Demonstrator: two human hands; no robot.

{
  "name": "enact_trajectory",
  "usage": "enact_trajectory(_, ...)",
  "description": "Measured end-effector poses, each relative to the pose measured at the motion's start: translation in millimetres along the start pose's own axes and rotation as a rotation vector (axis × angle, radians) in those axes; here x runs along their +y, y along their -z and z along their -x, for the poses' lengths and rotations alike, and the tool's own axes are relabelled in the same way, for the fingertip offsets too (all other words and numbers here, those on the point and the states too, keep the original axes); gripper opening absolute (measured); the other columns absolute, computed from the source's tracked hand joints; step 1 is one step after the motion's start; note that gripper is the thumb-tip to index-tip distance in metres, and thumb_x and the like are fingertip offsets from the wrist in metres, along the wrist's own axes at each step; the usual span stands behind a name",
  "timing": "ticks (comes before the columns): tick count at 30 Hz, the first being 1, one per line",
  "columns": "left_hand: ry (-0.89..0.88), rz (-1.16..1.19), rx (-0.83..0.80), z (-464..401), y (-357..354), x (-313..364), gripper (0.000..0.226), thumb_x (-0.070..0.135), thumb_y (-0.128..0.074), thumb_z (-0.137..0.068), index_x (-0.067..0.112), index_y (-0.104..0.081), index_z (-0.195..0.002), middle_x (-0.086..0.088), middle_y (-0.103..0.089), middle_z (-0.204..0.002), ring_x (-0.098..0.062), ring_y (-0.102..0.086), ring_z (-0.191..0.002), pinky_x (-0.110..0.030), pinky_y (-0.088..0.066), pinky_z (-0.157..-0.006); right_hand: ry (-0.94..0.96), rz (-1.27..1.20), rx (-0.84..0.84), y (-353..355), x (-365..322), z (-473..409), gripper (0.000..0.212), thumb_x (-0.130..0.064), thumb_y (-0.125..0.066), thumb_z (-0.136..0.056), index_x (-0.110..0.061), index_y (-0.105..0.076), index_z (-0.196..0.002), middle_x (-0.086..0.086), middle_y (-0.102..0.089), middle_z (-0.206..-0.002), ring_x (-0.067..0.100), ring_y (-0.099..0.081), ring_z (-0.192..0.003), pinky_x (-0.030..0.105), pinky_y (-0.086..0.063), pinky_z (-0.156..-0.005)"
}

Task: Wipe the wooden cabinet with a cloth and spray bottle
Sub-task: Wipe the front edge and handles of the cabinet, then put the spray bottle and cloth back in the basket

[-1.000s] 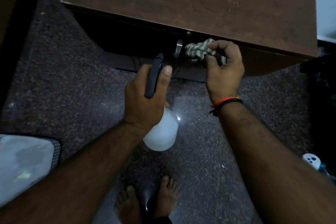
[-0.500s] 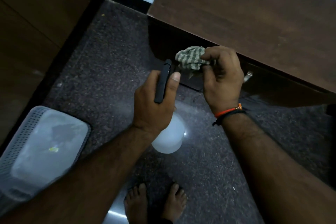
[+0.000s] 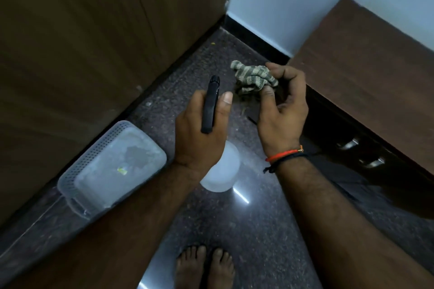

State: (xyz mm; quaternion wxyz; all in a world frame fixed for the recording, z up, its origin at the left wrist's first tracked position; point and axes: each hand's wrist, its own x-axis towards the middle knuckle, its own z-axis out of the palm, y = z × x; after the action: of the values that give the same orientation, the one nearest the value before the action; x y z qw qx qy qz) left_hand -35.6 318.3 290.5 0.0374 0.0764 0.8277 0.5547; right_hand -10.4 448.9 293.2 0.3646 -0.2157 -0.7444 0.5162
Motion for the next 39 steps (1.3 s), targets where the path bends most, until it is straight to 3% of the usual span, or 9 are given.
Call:
enact_trajectory(3,-0.012,-0.014,0.121,-8,44,1,0.050,0.066,-0.052,-0.092,0.016,-0.057,-0.087,-0.013,-0.069,-0.069,-0.033,-0.069,-0.056,-0.052,-0.057,-0.061,-0.006,-0.059,-0.060,-33,-32,-3,0.043,0.008,-0.054,-0.085,-0.032,-0.051,-0.099,0.004,-0.066,-0.114,0.012,-0.062,-0.112,0.021,-0.047,-0.098)
enact_trajectory(6,-0.037,-0.041,0.219,-19,97,4,0.046,0.071,-0.051,-0.094,0.027,-0.052,-0.085,-0.011,-0.067,-0.065,-0.034,-0.069,-0.057,-0.053,-0.058,-0.062,0.000,-0.128,-0.132,-70,-68,-4,0.043,0.009,-0.053,-0.085,-0.032,-0.051,-0.098,0.004,-0.066,-0.115,0.005,-0.062,-0.111,0.020,-0.047,-0.097)
enact_trajectory(9,-0.048,-0.054,0.317,-27,151,10,0.058,0.071,-0.049,-0.095,0.014,-0.057,-0.087,-0.011,-0.063,-0.062,-0.032,-0.067,-0.056,-0.052,-0.055,-0.058,0.024,-0.204,-0.210,-110,-104,-2,0.039,0.007,-0.053,-0.086,-0.030,-0.052,-0.100,0.007,-0.066,-0.116,0.014,-0.063,-0.113,0.029,-0.050,-0.099)
enact_trajectory(13,-0.025,-0.116,0.428,-32,210,3,0.055,0.058,-0.052,-0.096,0.005,-0.061,-0.091,-0.012,-0.066,-0.066,-0.032,-0.068,-0.060,-0.051,-0.055,-0.060,0.051,-0.264,-0.331,-163,-138,12,0.033,0.003,-0.053,-0.084,-0.025,-0.054,-0.102,0.008,-0.066,-0.117,0.023,-0.063,-0.115,0.047,-0.052,-0.101)
enact_trajectory(21,0.124,-0.140,0.570,-11,281,-48,0.053,0.066,-0.050,-0.096,0.014,-0.055,-0.094,-0.007,-0.065,-0.070,-0.032,-0.071,-0.064,-0.052,-0.057,-0.063,0.072,-0.280,-0.597,-236,-168,80,0.045,0.009,-0.055,-0.084,-0.033,-0.054,-0.101,0.007,-0.067,-0.117,0.022,-0.063,-0.116,0.050,-0.052,-0.098)
enact_trajectory(28,0.257,-0.167,0.604,17,303,-106,0.072,0.089,-0.038,-0.084,0.021,-0.054,-0.102,-0.003,-0.070,-0.083,-0.029,-0.074,-0.075,-0.048,-0.059,-0.068,0.011,-0.195,-0.729,-274,-147,132,0.046,0.005,-0.056,-0.085,-0.039,-0.054,-0.098,0.004,-0.067,-0.115,0.024,-0.064,-0.113,0.051,-0.053,-0.097)
enact_trajectory(32,0.286,-0.170,0.658,28,298,-143,0.090,0.094,-0.037,-0.077,0.012,-0.058,-0.109,0.002,-0.063,-0.088,-0.021,-0.066,-0.078,-0.025,-0.045,-0.066,-0.022,-0.125,-0.760,-286,-111,157,0.044,0.000,-0.057,-0.083,-0.043,-0.053,-0.095,-0.001,-0.066,-0.112,0.021,-0.065,-0.111,0.050,-0.053,-0.097)
enact_trajectory(36,0.324,-0.073,0.620,39,284,-196,0.106,0.095,-0.045,-0.074,0.004,-0.053,-0.127,-0.013,-0.066,-0.105,-0.033,-0.067,-0.093,-0.042,-0.054,-0.080,-0.030,-0.027,-0.799,-296,-58,177,0.042,-0.005,-0.059,-0.083,-0.044,-0.053,-0.095,-0.001,-0.065,-0.111,0.022,-0.064,-0.111,0.053,-0.053,-0.096)
enact_trajectory(39,0.369,-0.021,0.582,49,264,-244,0.108,0.092,-0.052,-0.073,0.005,-0.048,-0.137,-0.020,-0.066,-0.100,-0.036,-0.067,-0.089,-0.046,-0.056,-0.079,-0.020,0.065,-0.845,-302,-6,190,0.037,-0.011,-0.060,-0.083,-0.045,-0.052,-0.093,-0.002,-0.065,-0.108,0.023,-0.064,-0.106,0.052,-0.054,-0.089)
